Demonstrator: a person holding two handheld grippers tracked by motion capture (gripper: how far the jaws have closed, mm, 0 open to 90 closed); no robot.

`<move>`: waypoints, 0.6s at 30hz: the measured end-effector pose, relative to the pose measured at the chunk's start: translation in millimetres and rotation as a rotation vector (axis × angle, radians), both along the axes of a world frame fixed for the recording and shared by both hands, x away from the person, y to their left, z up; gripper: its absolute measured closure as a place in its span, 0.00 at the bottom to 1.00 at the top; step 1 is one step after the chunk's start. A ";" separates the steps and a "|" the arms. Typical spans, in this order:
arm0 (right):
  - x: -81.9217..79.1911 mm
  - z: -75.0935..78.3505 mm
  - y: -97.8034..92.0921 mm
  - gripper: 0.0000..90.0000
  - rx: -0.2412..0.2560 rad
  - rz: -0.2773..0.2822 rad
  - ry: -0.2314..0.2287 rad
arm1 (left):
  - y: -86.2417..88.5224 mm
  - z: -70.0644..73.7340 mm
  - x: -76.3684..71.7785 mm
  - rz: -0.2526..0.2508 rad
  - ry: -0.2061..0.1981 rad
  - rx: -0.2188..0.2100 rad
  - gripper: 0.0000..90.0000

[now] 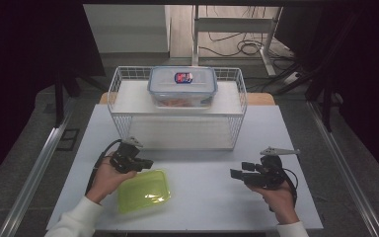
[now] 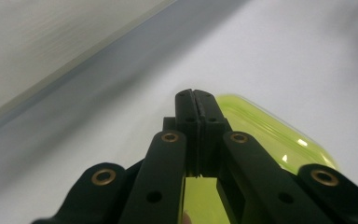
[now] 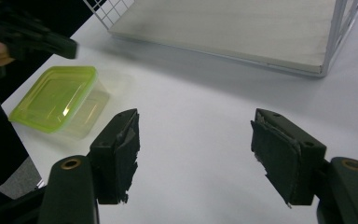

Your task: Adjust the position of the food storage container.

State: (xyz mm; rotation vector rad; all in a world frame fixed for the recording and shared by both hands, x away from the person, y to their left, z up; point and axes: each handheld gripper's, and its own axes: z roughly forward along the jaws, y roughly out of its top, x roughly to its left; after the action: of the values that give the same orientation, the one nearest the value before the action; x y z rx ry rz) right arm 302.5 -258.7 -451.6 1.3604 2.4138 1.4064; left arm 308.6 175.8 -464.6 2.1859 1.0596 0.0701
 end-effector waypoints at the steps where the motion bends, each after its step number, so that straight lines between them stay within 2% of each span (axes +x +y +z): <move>1: -0.1 -0.2 0.3 0.36 -0.001 0.000 0.000 | 4.1 3.8 -6.5 -0.011 -0.004 -0.004 1.00; 2: -0.1 -0.2 0.3 0.36 -0.001 0.000 0.000 | 6.2 5.6 -10.6 -0.020 -0.005 -0.006 1.00; 3: -0.3 0.0 0.5 0.36 -0.001 0.000 0.000 | 11.3 8.2 -22.0 -0.045 -0.007 -0.002 1.00; 5: -0.5 0.0 0.6 0.36 -0.002 0.000 -0.001 | 14.1 8.6 -27.7 -0.057 -0.001 -0.003 1.00; 10: 0.1 -1.6 1.4 0.36 0.001 -0.001 0.006 | 25.2 6.6 -56.8 -0.111 0.041 -0.061 1.00; 12: 0.5 -2.6 2.3 0.36 0.000 0.001 0.006 | 24.0 2.7 -71.7 -0.151 0.052 -0.054 1.00; 13: 0.5 -2.6 2.3 0.36 0.000 0.001 0.006 | 24.0 2.7 -71.7 -0.151 0.052 -0.054 1.00; 15: 0.6 -3.4 3.4 0.36 -0.003 0.002 0.010 | 18.6 -0.9 -80.4 -0.191 0.067 -0.047 1.00; 17: 0.5 -3.9 3.8 0.36 -0.004 0.002 0.010 | 6.9 -5.1 -90.0 -0.245 0.076 -0.013 1.00; 18: 0.5 -3.9 3.8 0.36 -0.004 0.002 0.010 | 6.9 -5.1 -90.0 -0.245 0.076 -0.013 1.00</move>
State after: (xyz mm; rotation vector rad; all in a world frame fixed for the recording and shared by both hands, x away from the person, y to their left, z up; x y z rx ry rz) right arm 303.0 -254.9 -455.5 1.3673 2.4237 1.3985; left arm 218.6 182.6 -469.8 2.3048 0.8222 -0.1312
